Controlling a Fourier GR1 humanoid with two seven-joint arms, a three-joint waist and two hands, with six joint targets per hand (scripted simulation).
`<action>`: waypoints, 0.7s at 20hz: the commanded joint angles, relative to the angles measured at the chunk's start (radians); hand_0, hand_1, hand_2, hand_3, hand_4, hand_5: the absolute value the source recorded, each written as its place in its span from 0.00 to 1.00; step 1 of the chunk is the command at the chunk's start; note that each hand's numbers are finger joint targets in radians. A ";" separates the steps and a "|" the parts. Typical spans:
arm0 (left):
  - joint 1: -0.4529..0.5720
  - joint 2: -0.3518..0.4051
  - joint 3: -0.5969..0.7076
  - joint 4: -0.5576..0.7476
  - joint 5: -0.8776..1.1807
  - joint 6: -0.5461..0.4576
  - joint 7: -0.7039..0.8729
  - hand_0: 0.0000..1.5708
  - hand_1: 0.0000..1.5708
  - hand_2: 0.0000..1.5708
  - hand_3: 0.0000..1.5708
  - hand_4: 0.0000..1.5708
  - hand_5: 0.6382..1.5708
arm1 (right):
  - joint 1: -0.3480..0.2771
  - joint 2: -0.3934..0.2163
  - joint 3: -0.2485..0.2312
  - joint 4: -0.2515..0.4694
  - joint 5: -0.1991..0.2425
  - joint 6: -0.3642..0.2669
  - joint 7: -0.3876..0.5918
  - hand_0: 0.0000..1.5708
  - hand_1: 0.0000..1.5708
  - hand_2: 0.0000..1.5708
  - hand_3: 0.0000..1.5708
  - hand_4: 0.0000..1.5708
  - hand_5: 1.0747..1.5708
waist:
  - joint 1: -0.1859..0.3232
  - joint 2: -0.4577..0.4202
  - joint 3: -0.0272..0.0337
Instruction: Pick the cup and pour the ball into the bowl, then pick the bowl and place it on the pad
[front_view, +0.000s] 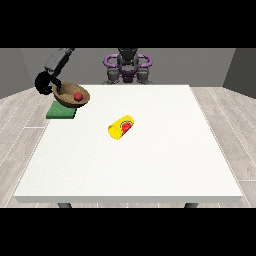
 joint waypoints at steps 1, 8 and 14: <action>-0.035 0.032 0.007 -0.037 0.041 -0.027 0.008 0.00 0.00 0.00 0.00 0.00 1.00 | -0.067 -0.111 -0.065 0.090 -0.022 0.062 -0.051 1.00 1.00 1.00 0.62 0.73 0.99 | 0.047 0.092 0.0009; -0.057 -0.011 -0.052 -0.189 0.067 0.056 0.064 0.00 0.00 0.00 0.00 0.00 1.00 | -0.078 -0.147 -0.097 0.250 -0.006 0.090 -0.185 1.00 1.00 1.00 0.59 0.73 0.99 | 0.083 0.127 0.0023; -0.091 0.002 -0.046 -0.280 0.096 0.094 0.058 0.00 0.00 0.00 0.00 0.00 1.00 | -0.169 -0.188 -0.113 0.317 0.002 0.086 -0.236 1.00 1.00 1.00 0.34 0.74 0.98 | 0.118 0.230 0.0019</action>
